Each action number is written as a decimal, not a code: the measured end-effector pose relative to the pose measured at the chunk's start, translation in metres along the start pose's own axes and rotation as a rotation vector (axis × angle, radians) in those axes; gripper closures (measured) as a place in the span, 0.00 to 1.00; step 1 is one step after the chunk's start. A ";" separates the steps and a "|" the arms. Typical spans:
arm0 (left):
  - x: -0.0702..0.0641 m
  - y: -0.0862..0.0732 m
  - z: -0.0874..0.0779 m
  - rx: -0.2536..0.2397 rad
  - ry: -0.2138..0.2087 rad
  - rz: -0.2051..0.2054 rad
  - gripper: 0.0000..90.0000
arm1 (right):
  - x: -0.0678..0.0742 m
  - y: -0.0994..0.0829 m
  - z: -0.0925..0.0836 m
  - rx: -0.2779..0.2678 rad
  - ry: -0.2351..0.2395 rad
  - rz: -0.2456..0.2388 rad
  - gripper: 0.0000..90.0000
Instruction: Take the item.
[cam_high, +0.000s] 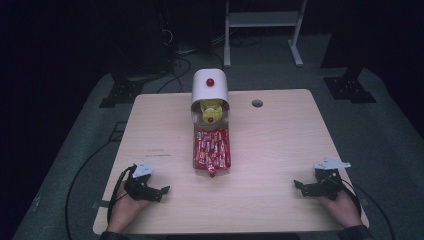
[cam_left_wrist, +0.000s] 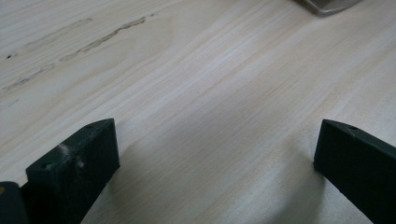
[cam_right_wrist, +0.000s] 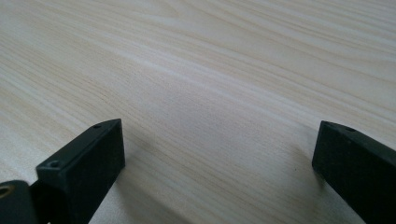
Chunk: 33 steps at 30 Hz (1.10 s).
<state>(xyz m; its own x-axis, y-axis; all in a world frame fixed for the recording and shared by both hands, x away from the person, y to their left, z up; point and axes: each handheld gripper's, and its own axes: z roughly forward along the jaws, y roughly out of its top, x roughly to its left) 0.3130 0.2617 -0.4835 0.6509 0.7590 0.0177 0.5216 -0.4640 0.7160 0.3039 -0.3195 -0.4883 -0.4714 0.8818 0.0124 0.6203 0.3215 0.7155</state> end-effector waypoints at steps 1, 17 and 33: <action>0.000 0.000 0.000 0.000 0.003 -0.006 0.00 | 0.000 0.000 0.000 0.000 0.000 0.000 0.02; 0.001 0.006 -0.008 -0.027 0.001 -0.022 0.00 | 0.000 0.000 0.000 0.000 -0.001 0.000 0.02; 0.002 0.019 -0.017 -0.063 -0.012 -0.041 0.00 | 0.000 0.000 0.000 0.000 0.000 -0.003 0.02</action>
<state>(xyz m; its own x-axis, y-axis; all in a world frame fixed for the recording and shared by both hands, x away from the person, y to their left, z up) 0.3151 0.2621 -0.4578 0.6367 0.7709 -0.0204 0.5123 -0.4031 0.7583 0.3037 -0.3194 -0.4882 -0.4737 0.8806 0.0105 0.6188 0.3243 0.7155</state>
